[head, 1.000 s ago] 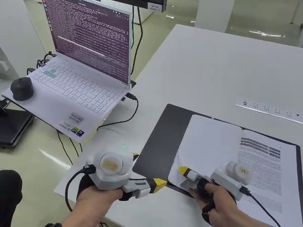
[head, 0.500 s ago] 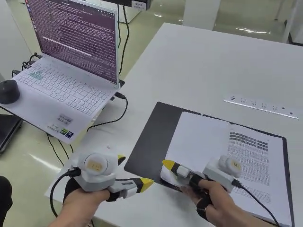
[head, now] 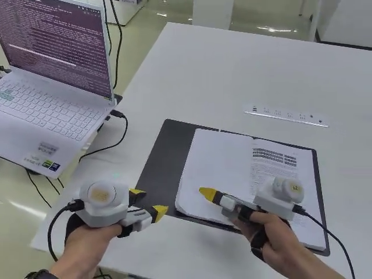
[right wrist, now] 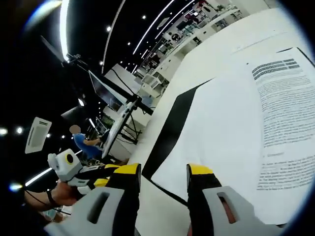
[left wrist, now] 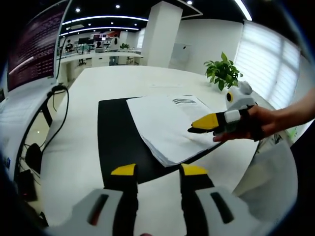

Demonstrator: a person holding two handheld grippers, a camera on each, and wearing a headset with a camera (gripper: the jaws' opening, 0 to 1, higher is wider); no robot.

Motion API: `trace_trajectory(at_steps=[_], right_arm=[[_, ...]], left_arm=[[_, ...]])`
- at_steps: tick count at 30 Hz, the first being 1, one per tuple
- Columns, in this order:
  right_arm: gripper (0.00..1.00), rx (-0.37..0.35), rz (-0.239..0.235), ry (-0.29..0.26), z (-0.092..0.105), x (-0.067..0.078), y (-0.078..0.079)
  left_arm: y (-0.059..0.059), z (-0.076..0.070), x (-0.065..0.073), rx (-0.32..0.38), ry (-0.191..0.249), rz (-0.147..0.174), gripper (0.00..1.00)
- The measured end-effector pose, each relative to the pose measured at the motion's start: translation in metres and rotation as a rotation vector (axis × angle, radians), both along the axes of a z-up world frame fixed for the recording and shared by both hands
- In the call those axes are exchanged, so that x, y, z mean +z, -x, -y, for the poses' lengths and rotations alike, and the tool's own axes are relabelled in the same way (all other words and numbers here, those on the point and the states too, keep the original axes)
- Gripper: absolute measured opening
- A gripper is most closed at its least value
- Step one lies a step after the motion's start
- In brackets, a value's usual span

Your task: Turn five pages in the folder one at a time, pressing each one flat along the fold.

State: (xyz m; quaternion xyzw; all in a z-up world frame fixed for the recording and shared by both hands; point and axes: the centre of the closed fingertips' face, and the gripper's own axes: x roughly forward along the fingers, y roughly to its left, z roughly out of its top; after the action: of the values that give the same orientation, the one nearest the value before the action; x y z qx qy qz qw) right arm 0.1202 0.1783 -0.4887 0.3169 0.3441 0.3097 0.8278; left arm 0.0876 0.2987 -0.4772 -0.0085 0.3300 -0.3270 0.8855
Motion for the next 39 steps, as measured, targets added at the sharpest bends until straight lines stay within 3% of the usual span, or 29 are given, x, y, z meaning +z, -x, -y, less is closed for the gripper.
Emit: trace_trajectory(at_steps=[5,12,24,29,33,36,39], right_arm=[[0.36,-0.028,0.020,0.071,0.023,-0.002,0.010],[0.34,-0.081,0.008,0.079,0.042,-0.006,0.021],[0.31,-0.126,-0.022,0.084,0.058,-0.014,0.030],[0.30,-0.118,-0.026,0.090,0.057,-0.017,0.029],[0.28,-0.114,-0.030,0.086,0.055,-0.020,0.029],[0.27,-0.106,-0.034,0.095,0.056,-0.023,0.030],[0.26,-0.110,-0.037,0.093,0.059,-0.026,0.029]], left_arm=[[-0.006,0.015,-0.004,-0.036,0.007,-0.006,0.18],[-0.019,0.038,-0.010,-0.086,0.014,-0.016,0.01],[-0.037,0.073,-0.038,-0.128,-0.020,-0.071,0.00],[-0.041,0.079,-0.056,-0.136,-0.043,-0.099,0.00],[-0.037,0.069,-0.081,-0.120,-0.111,-0.151,0.00],[-0.035,0.067,-0.080,-0.096,-0.090,-0.130,0.00],[-0.033,0.066,-0.080,-0.104,-0.099,-0.119,0.00]])
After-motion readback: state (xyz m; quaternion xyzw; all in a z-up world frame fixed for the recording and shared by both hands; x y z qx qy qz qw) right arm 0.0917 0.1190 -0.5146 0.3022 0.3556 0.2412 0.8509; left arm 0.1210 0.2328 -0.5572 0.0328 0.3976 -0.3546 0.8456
